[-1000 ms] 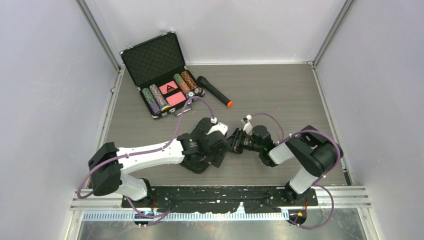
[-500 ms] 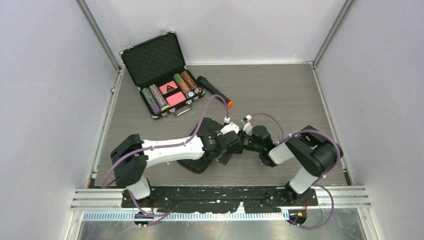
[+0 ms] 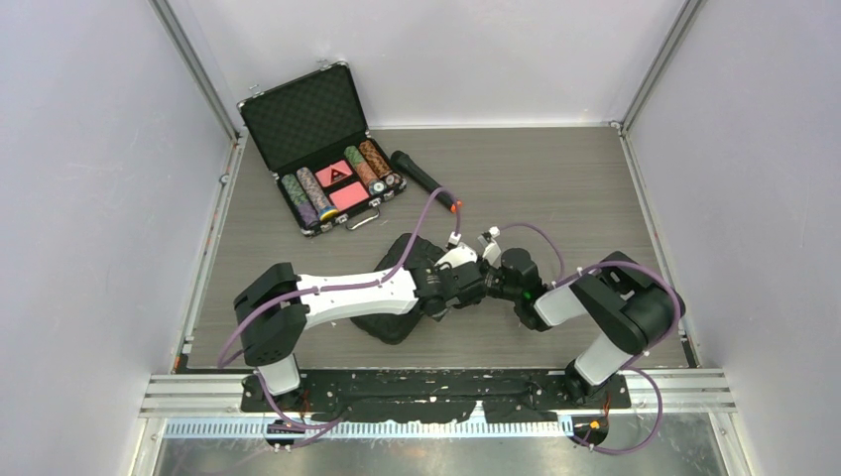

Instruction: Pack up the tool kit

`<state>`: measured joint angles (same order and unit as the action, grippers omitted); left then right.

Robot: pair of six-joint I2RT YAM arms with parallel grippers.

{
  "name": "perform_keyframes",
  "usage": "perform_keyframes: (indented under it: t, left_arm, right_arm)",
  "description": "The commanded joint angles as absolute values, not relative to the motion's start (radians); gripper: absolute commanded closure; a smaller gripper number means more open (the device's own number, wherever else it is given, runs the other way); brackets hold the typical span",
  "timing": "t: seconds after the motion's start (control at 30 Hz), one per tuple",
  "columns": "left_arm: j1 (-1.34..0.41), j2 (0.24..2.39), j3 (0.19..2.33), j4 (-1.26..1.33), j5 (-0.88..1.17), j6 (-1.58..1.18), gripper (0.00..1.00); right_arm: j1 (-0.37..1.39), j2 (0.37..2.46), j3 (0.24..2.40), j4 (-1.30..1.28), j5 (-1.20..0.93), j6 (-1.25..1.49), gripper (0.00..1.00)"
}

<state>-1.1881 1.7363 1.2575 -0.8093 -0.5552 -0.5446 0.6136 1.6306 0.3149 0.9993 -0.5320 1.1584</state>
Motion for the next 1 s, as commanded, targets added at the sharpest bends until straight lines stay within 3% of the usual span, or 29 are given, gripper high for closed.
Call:
perform_keyframes:
  t: [0.0,0.2,0.37,0.47,0.6,0.73,0.97]
  left_arm:
    - [-1.179,1.720,1.274,-0.846,-0.611,-0.561,0.49]
    - [-1.156,1.695,1.242,-0.824,-0.590,-0.567,0.60]
    - [-1.143,1.690,1.232,-0.809,-0.571,-0.566,0.64]
    - [-1.133,1.690,1.224,-0.797,-0.550,-0.563,0.65]
    - [-1.120,1.683,1.215,-0.789,-0.534,-0.563,0.65]
    - [-1.110,1.675,1.207,-0.781,-0.520,-0.566,0.66]
    - [-1.101,1.671,1.200,-0.774,-0.503,-0.569,0.66]
  right_arm:
    - [0.624,1.530,0.323,0.963,-0.517,1.120,0.69]
    - [0.614,1.340,0.353,0.666,-0.430,0.982,0.59]
    - [0.615,1.179,0.384,0.340,-0.295,0.858,0.49]
    - [0.615,1.149,0.380,0.280,-0.280,0.834,0.49]
    - [0.618,1.171,0.335,0.335,-0.329,0.885,0.59]
    - [0.640,1.218,0.301,0.419,-0.350,0.922,0.77]
    - [0.695,1.373,0.313,0.609,-0.385,0.997,0.84]
